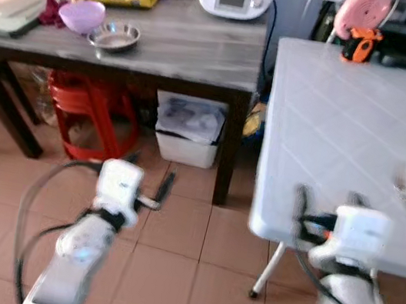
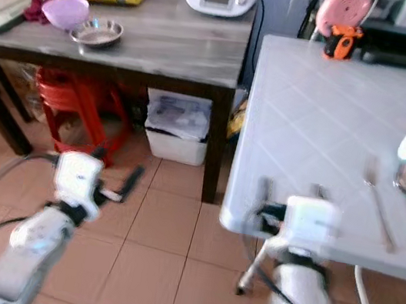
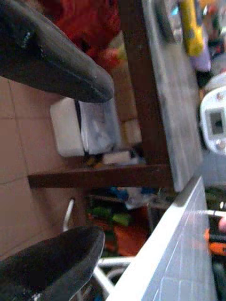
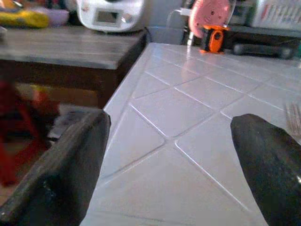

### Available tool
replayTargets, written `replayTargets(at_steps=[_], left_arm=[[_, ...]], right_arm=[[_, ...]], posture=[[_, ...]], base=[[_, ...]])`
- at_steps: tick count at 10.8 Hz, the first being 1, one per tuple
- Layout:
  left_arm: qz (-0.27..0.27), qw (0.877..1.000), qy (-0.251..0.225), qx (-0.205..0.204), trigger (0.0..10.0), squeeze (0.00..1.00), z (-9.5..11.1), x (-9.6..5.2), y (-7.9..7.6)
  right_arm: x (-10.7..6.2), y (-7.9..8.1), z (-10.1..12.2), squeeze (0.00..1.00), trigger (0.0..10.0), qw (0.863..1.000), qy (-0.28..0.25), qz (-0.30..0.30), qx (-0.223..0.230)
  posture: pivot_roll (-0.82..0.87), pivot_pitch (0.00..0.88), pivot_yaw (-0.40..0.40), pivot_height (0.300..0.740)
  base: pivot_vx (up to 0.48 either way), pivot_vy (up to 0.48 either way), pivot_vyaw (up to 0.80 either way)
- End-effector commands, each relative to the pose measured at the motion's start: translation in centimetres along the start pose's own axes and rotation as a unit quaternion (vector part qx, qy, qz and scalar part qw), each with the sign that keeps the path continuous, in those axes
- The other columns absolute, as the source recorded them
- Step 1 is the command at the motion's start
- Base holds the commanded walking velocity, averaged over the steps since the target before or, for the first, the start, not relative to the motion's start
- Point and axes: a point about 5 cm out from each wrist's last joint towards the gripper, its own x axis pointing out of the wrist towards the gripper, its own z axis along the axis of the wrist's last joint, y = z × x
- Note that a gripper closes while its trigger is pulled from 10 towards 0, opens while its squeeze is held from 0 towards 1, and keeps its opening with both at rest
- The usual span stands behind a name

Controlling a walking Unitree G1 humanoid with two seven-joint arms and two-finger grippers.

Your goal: Setting the table

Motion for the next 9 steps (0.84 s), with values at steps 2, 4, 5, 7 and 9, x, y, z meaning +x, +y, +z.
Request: replayTargets(at_steps=[2, 4, 5, 7, 9], left_arm=[[-0.013, 1.0, -0.001, 0.003, 10.0, 0.0, 0.07, 0.09, -0.49], [-0.015, 1.0, -0.001, 0.004, 10.0, 0.0, 0.04, 0.1, -0.52], [-0.017, 1.0, -0.001, 0.004, 10.0, 0.0, 0.03, 0.14, -0.64], [-0.017, 1.0, -0.001, 0.004, 10.0, 0.0, 0.02, 0.12, -0.64], [-0.019, 1.0, 0.001, 0.006, 10.0, 0.0, -0.03, 0.08, -0.59]], right_arm=[[0.0, -0.5, 0.1, 0.0, 10.0, 1.0, -0.002, -0.007, -0.003], [0.07, -0.49, 0.21, 0.0, 10.0, 1.0, -0.004, -0.009, -0.004], [0.12, -0.42, 0.21, 0.0, 10.0, 1.0, -0.004, -0.009, -0.003], [0.19, -0.36, 0.23, 0.0, 10.0, 1.0, -0.005, -0.008, -0.002], [0.3, -0.32, 0.15, 0.0, 10.0, 1.0, -0.004, -0.007, -0.003]], posture=[[-0.09, 0.105, 0.099, 0.74], [-0.09, 0.106, 0.1, 0.74], [-0.09, 0.106, 0.099, 0.74], [-0.08, 0.105, 0.098, 0.74], [-0.08, 0.105, 0.096, 0.74]], base=[[0.0, -0.289, 0.0], [0.0, -0.283, 0.0], [0.0, -0.277, 0.0], [0.0, -0.281, 0.0], [0.0, -0.277, 0.0]])
